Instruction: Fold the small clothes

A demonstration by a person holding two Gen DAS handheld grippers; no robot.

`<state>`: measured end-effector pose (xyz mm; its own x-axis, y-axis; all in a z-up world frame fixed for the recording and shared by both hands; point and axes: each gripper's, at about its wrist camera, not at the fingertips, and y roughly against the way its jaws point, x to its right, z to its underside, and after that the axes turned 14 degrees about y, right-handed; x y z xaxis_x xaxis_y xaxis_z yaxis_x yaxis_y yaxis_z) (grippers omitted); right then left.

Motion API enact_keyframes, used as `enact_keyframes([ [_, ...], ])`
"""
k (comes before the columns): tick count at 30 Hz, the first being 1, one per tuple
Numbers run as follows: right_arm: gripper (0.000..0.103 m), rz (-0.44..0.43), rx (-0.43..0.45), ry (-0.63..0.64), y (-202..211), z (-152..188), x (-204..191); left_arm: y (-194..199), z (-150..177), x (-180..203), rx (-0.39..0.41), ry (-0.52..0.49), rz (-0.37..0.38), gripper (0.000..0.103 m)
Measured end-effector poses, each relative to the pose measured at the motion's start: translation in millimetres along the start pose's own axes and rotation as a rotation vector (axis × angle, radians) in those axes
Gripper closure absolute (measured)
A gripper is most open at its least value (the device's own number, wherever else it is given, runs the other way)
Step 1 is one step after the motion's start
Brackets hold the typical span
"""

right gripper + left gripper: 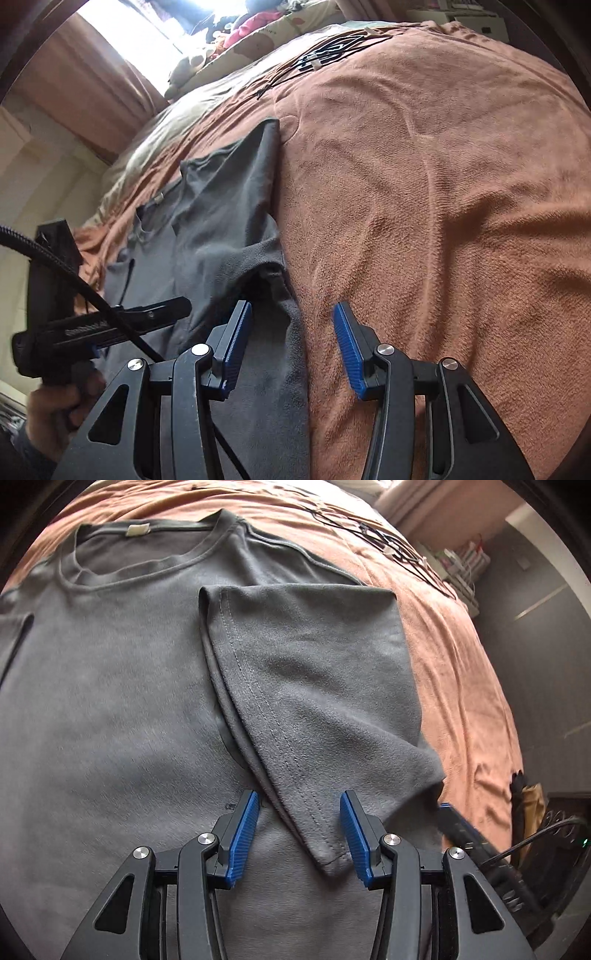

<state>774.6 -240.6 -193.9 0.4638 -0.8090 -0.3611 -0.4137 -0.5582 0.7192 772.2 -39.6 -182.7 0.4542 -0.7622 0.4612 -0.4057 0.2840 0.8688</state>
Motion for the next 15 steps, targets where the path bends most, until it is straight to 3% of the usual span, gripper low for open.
enact_keyframes([
  [3, 0.059, 0.045, 0.007, 0.057, -7, -3, -13, -1, 4, -1, 0.011, 0.016, 0.003, 0.058],
  [7, 0.059, 0.071, 0.035, 0.039, -13, -4, -14, -2, 4, 2, 0.018, -0.010, -0.022, 0.093],
  [11, 0.071, 0.090, 0.049, 0.006, -15, -1, -10, 4, 3, 7, 0.044, -0.073, -0.049, 0.097],
  [15, 0.075, 0.071, 0.057, -0.043, -10, 3, -1, 17, -5, 5, 0.075, -0.095, -0.065, 0.098],
])
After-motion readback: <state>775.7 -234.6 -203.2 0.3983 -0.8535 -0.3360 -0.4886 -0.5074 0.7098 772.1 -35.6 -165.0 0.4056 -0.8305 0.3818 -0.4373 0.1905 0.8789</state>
